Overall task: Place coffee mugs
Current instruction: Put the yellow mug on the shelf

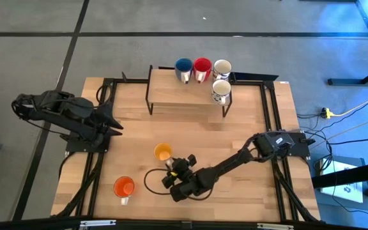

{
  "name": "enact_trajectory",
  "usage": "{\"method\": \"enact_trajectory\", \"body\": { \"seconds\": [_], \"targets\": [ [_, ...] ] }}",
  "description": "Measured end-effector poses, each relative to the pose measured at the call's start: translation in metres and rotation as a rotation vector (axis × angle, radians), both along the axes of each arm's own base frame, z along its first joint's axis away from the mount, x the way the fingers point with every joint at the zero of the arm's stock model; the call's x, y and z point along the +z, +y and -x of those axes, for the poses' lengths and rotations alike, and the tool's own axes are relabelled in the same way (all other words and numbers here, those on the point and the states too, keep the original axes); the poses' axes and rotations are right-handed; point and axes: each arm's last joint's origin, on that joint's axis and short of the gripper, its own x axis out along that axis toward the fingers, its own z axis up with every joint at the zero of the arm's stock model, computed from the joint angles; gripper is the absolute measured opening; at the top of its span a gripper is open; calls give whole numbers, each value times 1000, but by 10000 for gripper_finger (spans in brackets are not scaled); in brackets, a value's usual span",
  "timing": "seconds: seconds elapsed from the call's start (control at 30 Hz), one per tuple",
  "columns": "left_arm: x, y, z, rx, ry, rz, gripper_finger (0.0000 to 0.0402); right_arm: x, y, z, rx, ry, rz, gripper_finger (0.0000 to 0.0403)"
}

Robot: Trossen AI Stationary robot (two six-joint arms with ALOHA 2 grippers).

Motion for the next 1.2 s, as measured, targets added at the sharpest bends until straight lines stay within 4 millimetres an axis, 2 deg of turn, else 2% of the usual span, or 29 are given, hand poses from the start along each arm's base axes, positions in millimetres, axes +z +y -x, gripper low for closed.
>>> {"method": "enact_trajectory", "body": {
  "seconds": [0.17, 0.4, 0.63, 0.93, 1.07, 1.2],
  "targets": [
    [0, 0, 0, -7, -2, -13, 115, -2, -3, -1, -1, 13, 22, 148],
    [0, 0, 0, -14, -3, -24, 115, -2, -3, 0, 9, 32, 50, 36],
    [0, 0, 0, -23, -5, -35, 115, 5, -4, 2, 0, 48, 76, 34],
    [0, 0, 1, -29, -6, -30, 115, 82, -15, 22, -121, 90, 105, 34],
    [0, 0, 1, -26, -7, -33, 115, 118, -30, 37, -215, 73, 97, 34],
    [0, 0, 0, -26, -7, -33, 115, 132, -46, 50, -312, 71, 121, 34]
  ]
}}
